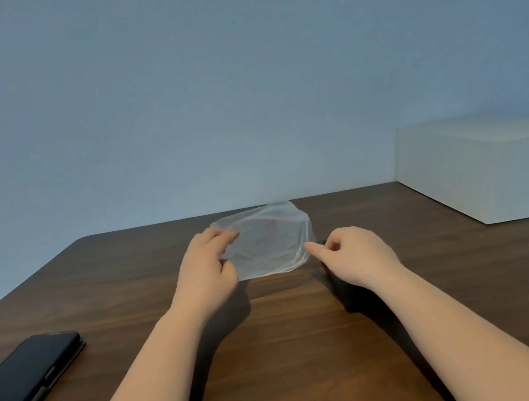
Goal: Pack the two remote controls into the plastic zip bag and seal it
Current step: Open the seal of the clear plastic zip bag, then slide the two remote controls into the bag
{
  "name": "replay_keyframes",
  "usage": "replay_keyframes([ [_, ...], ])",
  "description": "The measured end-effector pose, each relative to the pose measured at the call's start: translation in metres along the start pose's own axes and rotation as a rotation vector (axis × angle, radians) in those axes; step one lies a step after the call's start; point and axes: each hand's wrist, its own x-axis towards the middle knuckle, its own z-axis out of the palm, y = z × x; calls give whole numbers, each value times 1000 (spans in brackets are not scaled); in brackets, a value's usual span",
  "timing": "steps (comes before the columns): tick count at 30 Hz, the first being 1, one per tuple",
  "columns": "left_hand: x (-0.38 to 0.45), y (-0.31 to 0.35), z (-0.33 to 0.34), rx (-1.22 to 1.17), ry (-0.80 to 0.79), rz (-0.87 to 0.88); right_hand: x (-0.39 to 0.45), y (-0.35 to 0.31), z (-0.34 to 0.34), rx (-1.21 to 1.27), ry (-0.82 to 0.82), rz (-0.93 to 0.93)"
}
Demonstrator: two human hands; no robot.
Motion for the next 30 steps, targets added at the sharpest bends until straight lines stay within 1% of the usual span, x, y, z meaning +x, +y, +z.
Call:
replay_keyframes([
  [2,-1,0,1,20,-50,-4,-1,4,-5,-108,2,55],
  [4,0,1,1,43,-79,-4,-2,6,-6,-206,-50,87],
  [6,1,2,1,80,-99,-3,-3,7,-3,-285,-129,78],
  [9,0,2,1,103,-170,-15,-5,6,-1,-341,-205,48],
  [12,-5,5,6,42,-248,44,-6,4,0,-337,-201,29],
  [14,-6,7,11,-11,-230,84,-6,4,1,-290,-161,33],
  [17,-5,11,14,-79,-134,47,-6,3,1,-205,-63,34],
  [19,-5,13,13,-71,-64,35,-4,5,-1,-153,56,29],
  [20,-4,14,12,-30,-44,46,-3,6,-3,-129,125,27],
  [23,-4,14,13,63,-14,73,-3,8,-12,-1,371,11],
  [25,-4,13,13,73,16,45,-6,5,-20,132,541,-74],
  [26,-4,13,13,77,21,22,-8,1,-23,220,592,-138],
  [28,-4,12,14,80,22,-28,-16,-8,-26,367,588,-261],
  [30,-3,11,15,84,37,-87,-22,-17,-22,413,478,-343],
])
